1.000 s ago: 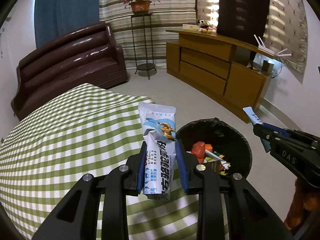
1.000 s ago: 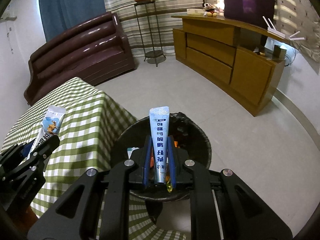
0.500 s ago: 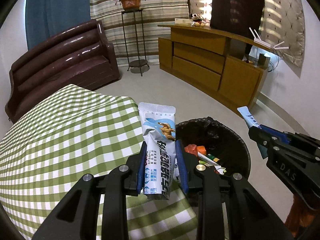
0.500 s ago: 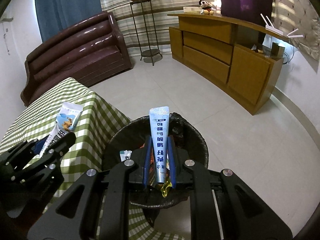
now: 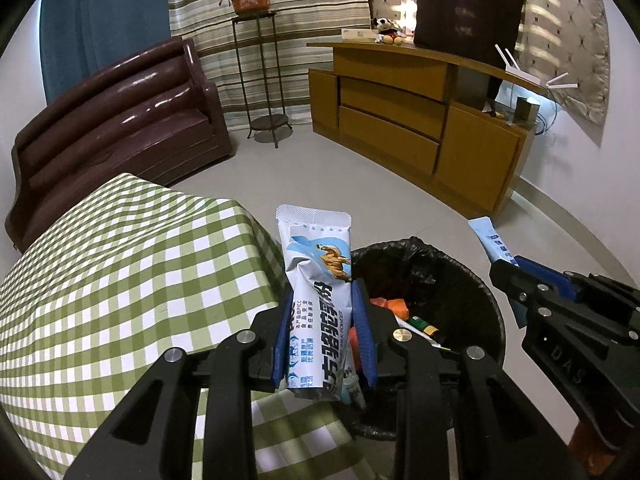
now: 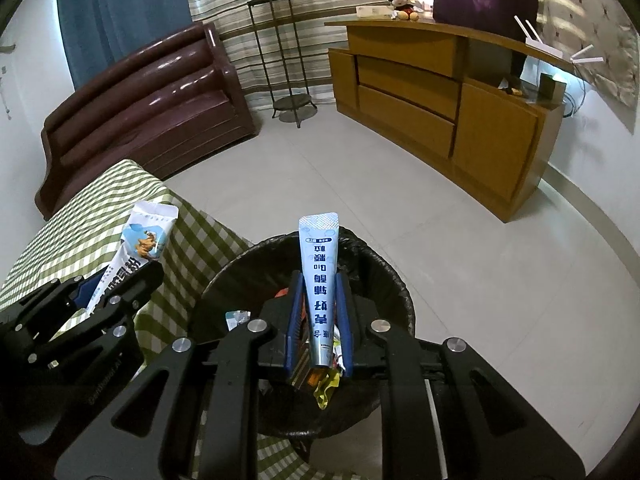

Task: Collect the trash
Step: 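Open both tools over the bin to drop the packet and tube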

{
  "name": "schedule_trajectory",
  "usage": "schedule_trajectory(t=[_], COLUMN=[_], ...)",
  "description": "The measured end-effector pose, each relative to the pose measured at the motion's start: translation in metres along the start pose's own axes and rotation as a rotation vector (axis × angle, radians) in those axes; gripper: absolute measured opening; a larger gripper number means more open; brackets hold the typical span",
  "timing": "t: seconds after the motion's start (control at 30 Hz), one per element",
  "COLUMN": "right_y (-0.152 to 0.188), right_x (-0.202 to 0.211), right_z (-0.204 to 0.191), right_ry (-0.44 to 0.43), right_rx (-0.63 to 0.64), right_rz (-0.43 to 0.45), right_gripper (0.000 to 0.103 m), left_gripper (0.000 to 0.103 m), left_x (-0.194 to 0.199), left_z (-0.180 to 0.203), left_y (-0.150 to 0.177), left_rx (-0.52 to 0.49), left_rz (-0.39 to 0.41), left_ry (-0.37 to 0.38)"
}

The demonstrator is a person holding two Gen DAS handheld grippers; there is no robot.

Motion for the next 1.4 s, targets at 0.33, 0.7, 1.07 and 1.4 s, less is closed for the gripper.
schedule_trajectory(t=[0.33, 0.7, 1.07, 1.4], right_y=[-0.001, 0.001, -0.001, 0.001], right_x=[-0.012, -0.019, -0.009, 0.014], right_z=[0.006, 0.006, 0.011, 0.022], right_ry=[-0.005, -0.013, 0.007, 0.048], right_rx=[-0.017, -0.033, -0.043, -0.050], right_rz=[-0.015, -0.024, 0.001, 0.034], right_gripper=[0.017, 0.031, 0.054, 0.067], left_gripper=[0.044, 0.057, 0.063, 0.074], left_x=[-0.007, -0.011, -0.007, 0.008], left_z=[-0.004, -0.006, -0.008, -0.014], left_y=[-0.004, -0.006, -0.006, -0.005], left_rx=[0.010, 0.018, 0.019, 0.022], left_rz=[-0.012, -0.017, -0.005, 0.027], left_ry=[-0.010, -0.023, -0.033, -0.048])
Point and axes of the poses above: each gripper's, at about its wrist camera, not at the fingertips, and x roughly against the way its jaws point, z to its right, y to its underside, the point moved 9 cm from there along -x, roughly the way its jaws point, and after that the axes turned 3 degrees about -y, right-handed, at the moved point
